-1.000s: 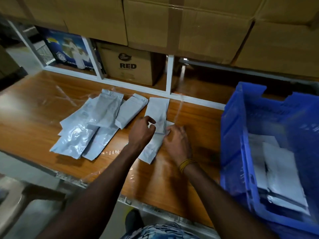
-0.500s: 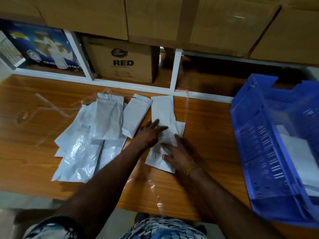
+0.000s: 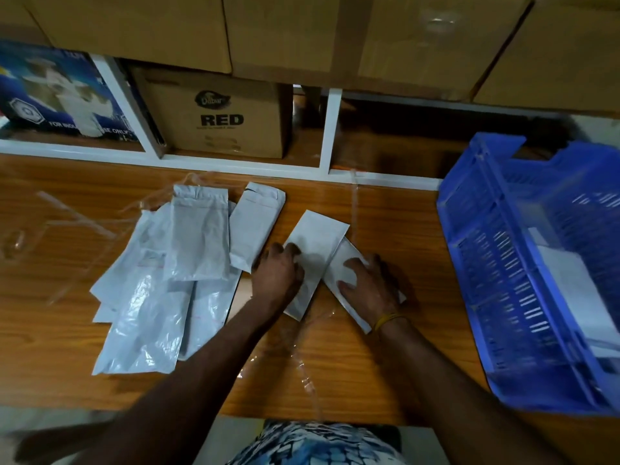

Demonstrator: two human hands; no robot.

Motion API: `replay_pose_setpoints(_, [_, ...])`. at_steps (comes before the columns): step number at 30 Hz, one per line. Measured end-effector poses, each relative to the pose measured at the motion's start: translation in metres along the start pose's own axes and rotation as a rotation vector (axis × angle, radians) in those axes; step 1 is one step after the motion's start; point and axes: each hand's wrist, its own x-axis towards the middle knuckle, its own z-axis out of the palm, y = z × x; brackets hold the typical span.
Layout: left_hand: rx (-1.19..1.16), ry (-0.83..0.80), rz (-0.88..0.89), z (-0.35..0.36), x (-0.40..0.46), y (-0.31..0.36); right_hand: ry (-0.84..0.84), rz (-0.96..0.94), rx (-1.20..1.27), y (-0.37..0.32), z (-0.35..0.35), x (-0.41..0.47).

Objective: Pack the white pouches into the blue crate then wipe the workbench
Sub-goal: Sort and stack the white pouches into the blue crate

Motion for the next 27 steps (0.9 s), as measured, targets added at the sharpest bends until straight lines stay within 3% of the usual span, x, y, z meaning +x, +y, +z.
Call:
replay_pose_setpoints(4, [0.099, -0.276, 0.014, 0.011, 0.006, 0.022, -0.097, -0.003, -0.065, -0.002, 0.001, 0.005])
replay_pose_setpoints(6, [0.167, -0.332, 0.016, 0.018, 0.009, 0.022, -0.084, -0.015, -0.042, -0.001, 0.004, 0.009])
replay_pose_setpoints(19, [0.173, -0.144, 0.076, 0.015, 0.016, 0.003, -0.025, -0.003, -0.026, -0.017, 0.003, 0.008])
replay_pose_setpoints(24, [-0.025, 0.005, -0.032, -0.005, 0.009, 0.012, 0.114, 0.073, 0.058, -0.018, -0.023, 0.001])
replay_pose_setpoints(27, [-0.204, 0.137, -0.071, -0.026, 0.000, 0.034, 0.294, 0.070, 0.122, -0.018, -0.053, -0.016])
